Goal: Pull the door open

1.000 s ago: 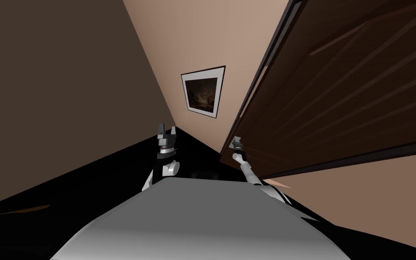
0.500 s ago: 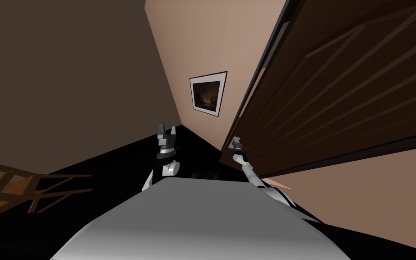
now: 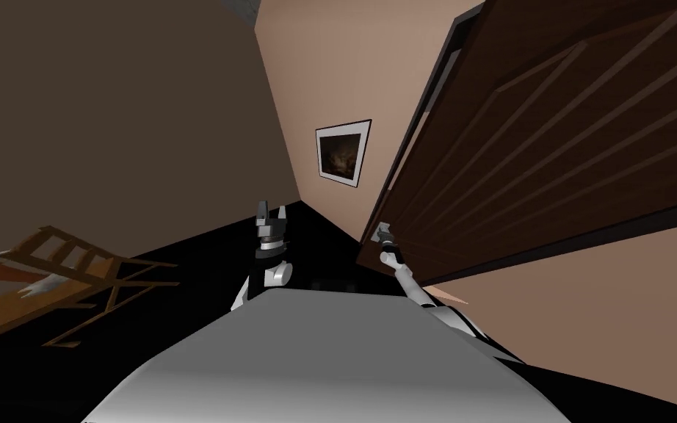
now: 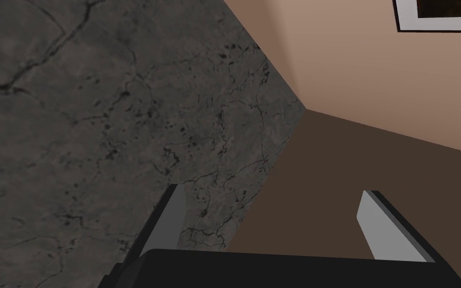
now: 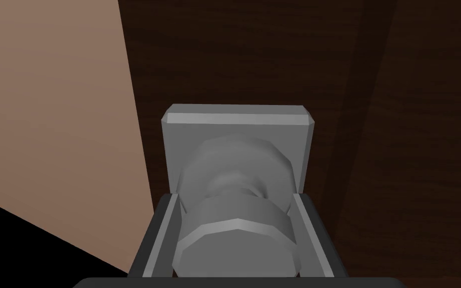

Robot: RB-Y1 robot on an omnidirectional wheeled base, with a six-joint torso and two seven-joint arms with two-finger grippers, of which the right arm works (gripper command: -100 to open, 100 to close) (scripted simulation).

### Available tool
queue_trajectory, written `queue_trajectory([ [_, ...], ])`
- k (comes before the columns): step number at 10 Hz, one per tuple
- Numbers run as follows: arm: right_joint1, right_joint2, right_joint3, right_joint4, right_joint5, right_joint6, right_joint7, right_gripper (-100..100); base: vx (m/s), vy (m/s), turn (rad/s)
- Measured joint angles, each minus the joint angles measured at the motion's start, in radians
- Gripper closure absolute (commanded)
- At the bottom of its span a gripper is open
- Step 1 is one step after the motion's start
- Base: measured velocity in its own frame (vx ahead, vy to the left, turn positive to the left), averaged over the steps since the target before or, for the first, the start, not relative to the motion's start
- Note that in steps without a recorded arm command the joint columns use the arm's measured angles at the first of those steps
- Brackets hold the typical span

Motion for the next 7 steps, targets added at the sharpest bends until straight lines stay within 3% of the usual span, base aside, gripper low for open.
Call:
queue_trajectory([
  [7, 0.013, -0.043, 0.077, -0.030, 0.012, -0.002, -0.067, 100, -0.196, -0.054, 0.080],
])
